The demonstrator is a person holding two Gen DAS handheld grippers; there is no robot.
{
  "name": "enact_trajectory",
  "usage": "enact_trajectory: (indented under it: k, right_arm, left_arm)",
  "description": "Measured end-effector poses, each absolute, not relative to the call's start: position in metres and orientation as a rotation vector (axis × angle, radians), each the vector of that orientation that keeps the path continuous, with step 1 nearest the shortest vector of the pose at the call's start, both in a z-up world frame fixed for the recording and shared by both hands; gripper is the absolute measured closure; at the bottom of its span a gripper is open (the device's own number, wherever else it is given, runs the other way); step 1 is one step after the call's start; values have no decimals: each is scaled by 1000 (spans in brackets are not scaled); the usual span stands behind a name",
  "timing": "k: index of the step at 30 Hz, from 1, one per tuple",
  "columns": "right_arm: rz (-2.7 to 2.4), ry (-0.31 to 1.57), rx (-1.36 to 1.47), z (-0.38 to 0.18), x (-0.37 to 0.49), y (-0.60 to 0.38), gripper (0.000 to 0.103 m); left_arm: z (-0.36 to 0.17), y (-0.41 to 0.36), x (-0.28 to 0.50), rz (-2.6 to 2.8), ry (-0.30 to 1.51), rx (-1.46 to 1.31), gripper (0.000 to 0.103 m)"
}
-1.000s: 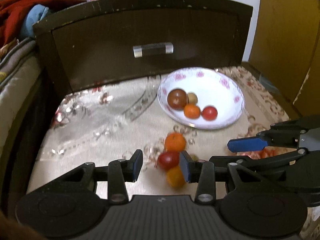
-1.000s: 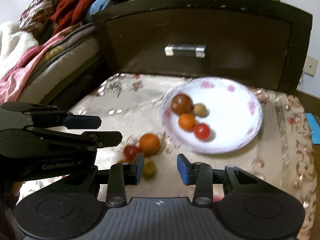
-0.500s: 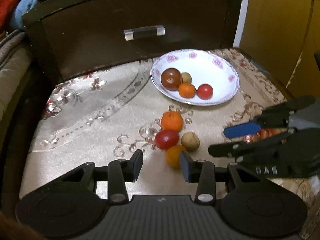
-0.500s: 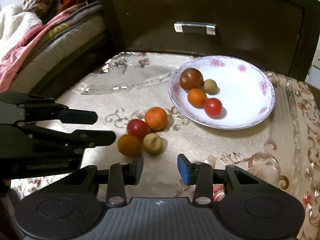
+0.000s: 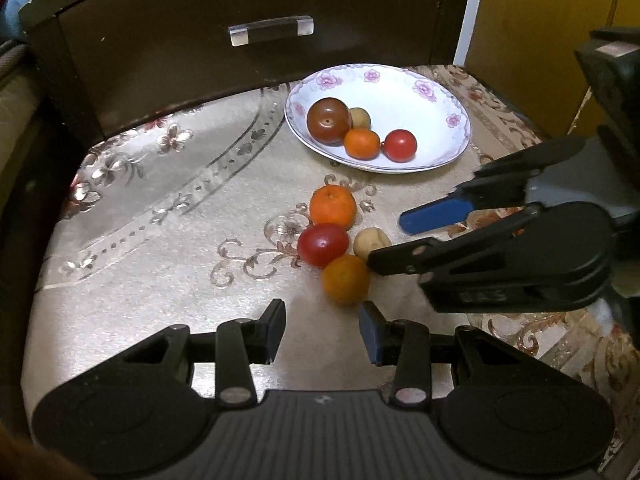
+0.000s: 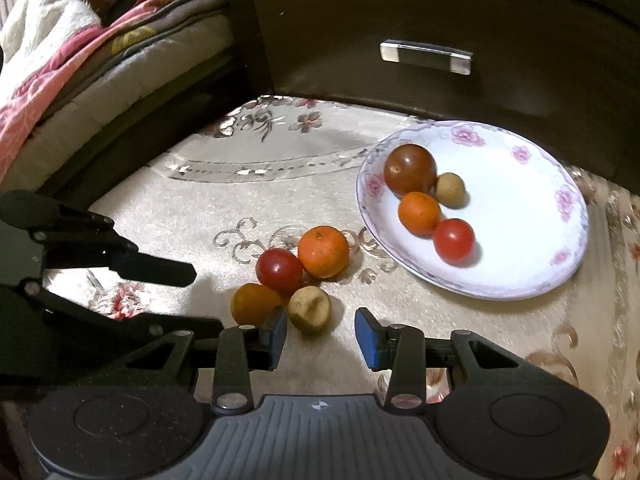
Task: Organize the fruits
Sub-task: 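Grasp the tan fruit with the right tool while the left tool grasps a mandarin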
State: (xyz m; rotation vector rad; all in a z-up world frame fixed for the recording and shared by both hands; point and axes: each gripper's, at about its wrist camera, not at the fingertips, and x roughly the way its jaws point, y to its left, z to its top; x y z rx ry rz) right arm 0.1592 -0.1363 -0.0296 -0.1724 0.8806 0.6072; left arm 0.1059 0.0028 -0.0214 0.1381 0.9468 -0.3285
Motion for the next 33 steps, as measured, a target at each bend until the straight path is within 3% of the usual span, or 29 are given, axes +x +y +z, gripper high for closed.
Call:
enact_trajectory:
  k: [7,13,15,33]
  right_arm:
    - [614,890,-181,-36,165,-132,70]
    - [624,877,-196,-39,167,-125,75]
    - [617,876,-210,-39,167,-124,82]
    - [557,914,-161,-32,152,-159,83]
  left_arm:
    - [-26,1,107,-337,957,134,55]
    - [-30,-4,110,-347,958,130,55]
    - [-31,-5,111,-347,956,126,55]
    - [-41,-6,116,-321,965,125,62]
